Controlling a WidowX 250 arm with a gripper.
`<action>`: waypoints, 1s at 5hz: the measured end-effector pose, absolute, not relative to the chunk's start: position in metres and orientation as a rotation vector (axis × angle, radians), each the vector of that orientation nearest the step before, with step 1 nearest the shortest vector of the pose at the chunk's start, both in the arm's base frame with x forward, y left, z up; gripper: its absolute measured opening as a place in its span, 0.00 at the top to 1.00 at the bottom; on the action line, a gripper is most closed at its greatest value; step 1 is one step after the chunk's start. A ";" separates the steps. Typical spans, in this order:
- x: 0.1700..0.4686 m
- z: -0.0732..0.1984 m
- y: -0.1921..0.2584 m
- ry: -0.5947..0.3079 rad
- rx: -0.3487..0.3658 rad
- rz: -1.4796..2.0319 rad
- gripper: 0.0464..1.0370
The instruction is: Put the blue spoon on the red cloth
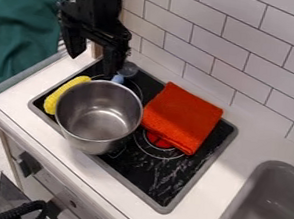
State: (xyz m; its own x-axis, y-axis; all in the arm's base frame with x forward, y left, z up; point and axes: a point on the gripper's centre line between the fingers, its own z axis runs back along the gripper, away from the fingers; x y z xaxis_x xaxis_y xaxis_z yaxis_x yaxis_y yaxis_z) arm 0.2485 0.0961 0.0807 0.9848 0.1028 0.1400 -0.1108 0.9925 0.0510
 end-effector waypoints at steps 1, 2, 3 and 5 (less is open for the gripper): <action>0.246 0.071 0.094 -0.115 0.044 0.119 0.03; 0.258 0.066 0.093 -0.223 0.042 0.159 0.03; 0.281 0.059 0.093 -0.266 0.028 0.148 0.03; 0.348 0.048 0.104 -0.247 0.017 0.058 0.03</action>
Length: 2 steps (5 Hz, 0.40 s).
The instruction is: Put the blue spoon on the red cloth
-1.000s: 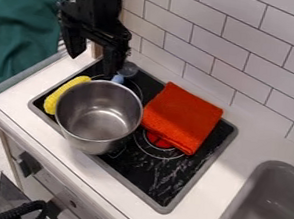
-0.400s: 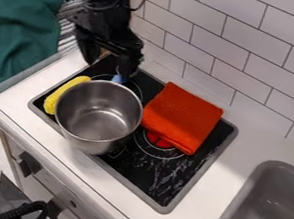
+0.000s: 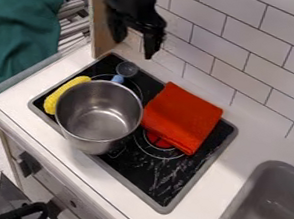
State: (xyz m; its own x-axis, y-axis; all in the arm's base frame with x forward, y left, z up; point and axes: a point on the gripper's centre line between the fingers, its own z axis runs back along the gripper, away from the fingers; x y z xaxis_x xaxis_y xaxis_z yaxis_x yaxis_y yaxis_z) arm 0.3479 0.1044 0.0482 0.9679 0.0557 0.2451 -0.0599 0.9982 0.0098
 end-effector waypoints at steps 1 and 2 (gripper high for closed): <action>0.363 0.031 0.112 -0.193 0.013 0.030 0.03; 0.361 0.026 0.126 -0.167 0.021 0.029 0.03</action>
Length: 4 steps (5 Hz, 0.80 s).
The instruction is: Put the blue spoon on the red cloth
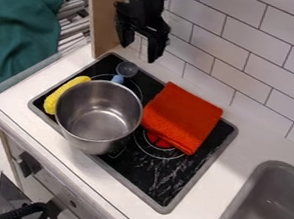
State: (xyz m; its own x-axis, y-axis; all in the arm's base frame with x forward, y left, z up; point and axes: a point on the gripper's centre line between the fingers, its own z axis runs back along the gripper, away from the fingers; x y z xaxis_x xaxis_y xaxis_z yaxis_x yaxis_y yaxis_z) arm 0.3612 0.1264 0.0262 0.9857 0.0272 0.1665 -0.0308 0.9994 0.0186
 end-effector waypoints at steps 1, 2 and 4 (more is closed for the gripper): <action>0.352 0.016 0.140 -0.113 0.030 0.033 0.03; 0.351 0.011 0.144 -0.095 0.035 0.031 0.03; 0.357 -0.011 0.144 -0.063 0.007 0.032 0.03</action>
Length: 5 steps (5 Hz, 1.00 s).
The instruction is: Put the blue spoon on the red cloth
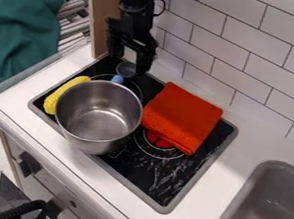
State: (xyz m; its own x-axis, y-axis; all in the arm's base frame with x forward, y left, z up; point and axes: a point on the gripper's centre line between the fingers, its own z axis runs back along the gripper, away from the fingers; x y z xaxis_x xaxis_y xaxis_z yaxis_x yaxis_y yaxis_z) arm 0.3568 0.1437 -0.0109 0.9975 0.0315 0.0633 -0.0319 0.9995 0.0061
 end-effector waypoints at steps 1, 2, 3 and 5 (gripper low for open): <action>0.361 -0.023 0.144 -0.042 -0.007 0.040 0.03; 0.365 -0.034 0.147 -0.023 -0.004 0.052 0.03; 0.370 -0.040 0.153 0.000 0.012 0.048 0.03; 0.375 -0.042 0.155 -0.027 0.020 0.066 0.37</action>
State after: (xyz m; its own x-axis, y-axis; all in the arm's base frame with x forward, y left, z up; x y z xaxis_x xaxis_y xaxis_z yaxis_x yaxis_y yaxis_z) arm 0.3746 0.1548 -0.0421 0.9975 0.0657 0.0276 -0.0663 0.9976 0.0192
